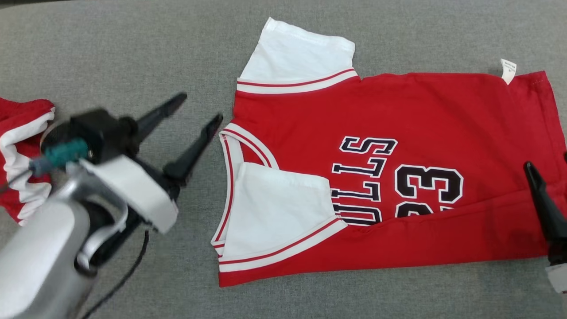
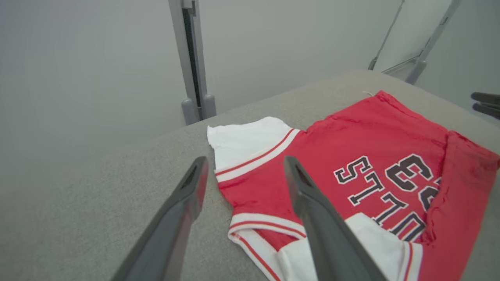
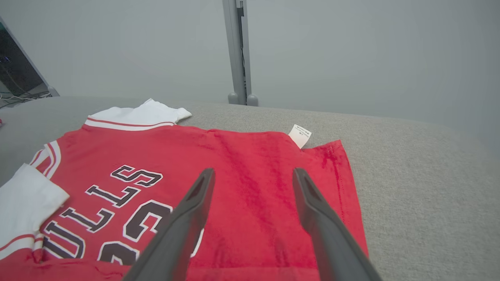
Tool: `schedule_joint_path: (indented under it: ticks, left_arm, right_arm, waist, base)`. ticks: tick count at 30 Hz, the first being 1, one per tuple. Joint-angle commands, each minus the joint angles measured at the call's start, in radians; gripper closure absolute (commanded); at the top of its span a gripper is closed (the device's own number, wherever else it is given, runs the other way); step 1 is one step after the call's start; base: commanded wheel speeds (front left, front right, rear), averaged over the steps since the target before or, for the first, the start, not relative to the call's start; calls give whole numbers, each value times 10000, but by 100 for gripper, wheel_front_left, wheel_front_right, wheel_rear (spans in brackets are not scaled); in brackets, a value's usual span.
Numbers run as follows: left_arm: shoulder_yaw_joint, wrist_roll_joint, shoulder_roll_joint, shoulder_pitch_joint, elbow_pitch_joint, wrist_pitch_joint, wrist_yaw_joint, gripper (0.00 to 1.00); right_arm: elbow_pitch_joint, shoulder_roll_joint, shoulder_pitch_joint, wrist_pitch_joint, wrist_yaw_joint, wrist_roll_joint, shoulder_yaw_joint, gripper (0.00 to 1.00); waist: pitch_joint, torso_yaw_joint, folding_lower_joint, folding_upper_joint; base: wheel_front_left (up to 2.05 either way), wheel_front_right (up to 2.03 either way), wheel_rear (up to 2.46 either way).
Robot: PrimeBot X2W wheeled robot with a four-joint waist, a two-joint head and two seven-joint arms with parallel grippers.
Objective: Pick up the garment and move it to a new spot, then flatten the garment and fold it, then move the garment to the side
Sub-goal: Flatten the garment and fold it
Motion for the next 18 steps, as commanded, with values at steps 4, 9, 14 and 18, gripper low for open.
schedule_joint_path:
  ticks: [4,9,14,18]
  left_arm:
    - [-180,-911,-360,-2957,1788,1477,-235,0]
    - [-826,-1369,-637,-5665,3576,3028,-311,0]
    - [-1742,-1489,-654,-7084,4481,3834,-312,0]
    - [-2410,-1310,-411,-8037,5240,3859,-313,0]
  right_arm:
    - [183,-15,-726,-225,-4,-208,332,0]
    - [357,146,-1546,-567,-4,-306,808,0]
    - [715,366,-2022,-945,-6,-308,1136,0]
    - [1094,550,-2353,-1351,-4,-301,1439,0]
  waist:
    - [752,-266,0,-1]
    - [1596,-790,0,-1]
    - [2173,-1216,0,-1]
    - [2625,-1662,0,-1]
  base:
    - [0,0,0]
    - [0,0,0]
    - [0,0,0]
    - [0,0,0]
